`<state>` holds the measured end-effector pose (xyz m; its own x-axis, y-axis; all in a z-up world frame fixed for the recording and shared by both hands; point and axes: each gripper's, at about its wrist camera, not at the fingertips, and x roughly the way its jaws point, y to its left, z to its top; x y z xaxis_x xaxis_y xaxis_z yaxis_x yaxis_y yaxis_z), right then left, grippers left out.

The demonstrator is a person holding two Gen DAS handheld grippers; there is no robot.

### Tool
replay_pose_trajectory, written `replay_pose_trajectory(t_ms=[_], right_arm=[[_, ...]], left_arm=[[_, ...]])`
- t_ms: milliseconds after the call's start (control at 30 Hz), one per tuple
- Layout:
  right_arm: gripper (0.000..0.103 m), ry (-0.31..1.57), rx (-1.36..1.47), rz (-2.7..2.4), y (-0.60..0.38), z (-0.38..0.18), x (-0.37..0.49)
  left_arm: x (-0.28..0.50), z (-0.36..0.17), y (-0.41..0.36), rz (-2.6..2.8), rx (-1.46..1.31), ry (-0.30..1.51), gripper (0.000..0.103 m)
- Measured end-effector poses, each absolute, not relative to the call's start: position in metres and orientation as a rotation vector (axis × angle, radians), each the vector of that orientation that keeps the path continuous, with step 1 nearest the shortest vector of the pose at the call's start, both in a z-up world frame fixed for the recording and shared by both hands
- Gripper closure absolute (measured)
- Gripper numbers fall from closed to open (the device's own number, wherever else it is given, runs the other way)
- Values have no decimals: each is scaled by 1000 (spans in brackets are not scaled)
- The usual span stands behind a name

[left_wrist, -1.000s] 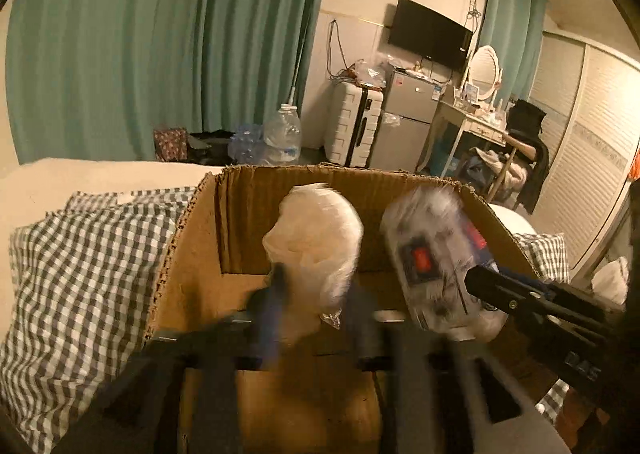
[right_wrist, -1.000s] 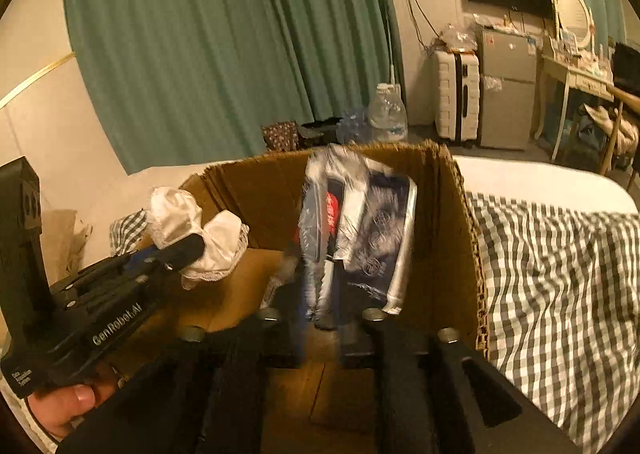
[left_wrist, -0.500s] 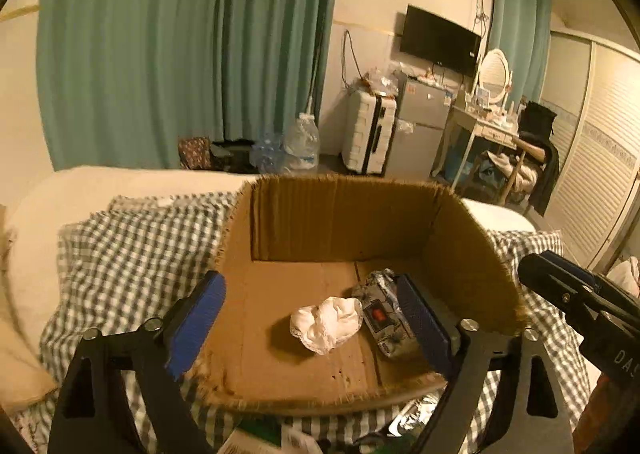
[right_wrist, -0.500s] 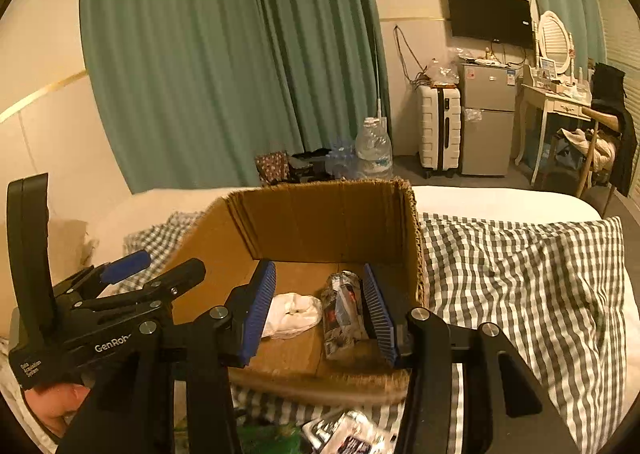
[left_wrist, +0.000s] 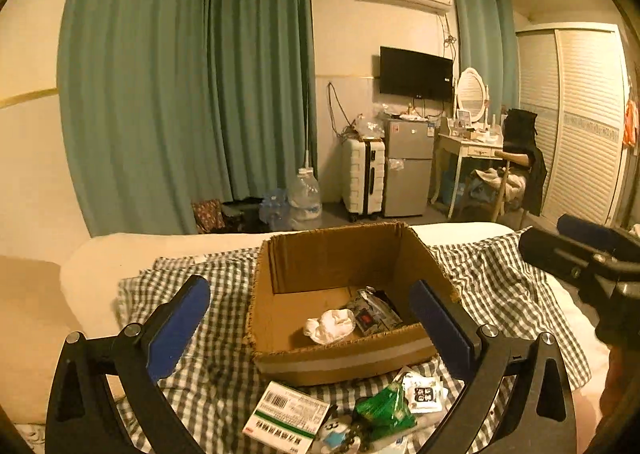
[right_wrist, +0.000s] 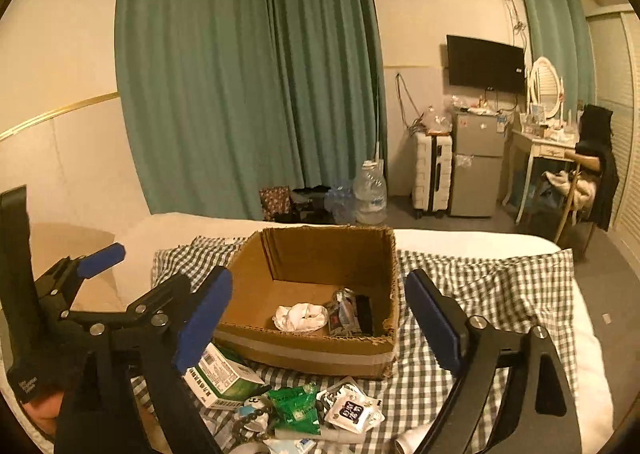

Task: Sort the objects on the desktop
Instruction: 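Move both grippers back toward the pile of items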

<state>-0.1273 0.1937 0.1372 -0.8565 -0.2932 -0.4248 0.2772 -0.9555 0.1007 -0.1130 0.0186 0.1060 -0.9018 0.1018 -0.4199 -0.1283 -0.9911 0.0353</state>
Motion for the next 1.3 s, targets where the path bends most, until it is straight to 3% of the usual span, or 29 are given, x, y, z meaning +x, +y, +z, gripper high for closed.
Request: replay_pose_trajectory(t_ms=[300,600,1000,1300], right_arm=[[0,-107,604,-2800,204,141,-91],[0,-100,639,-2770,192,119,-81],[0,-14,850,-2692,164,21,-92],[0,-53,1035,-2639,161,-40,-131]], left_arm=[[-80,108,4,3036,-655,13,0],[-69,77,-17,3026,-746,-36,0],[-86,-35,-44,2941,-1013,-223,0],[-115,-80,-25,2805,-1061,-132,0]])
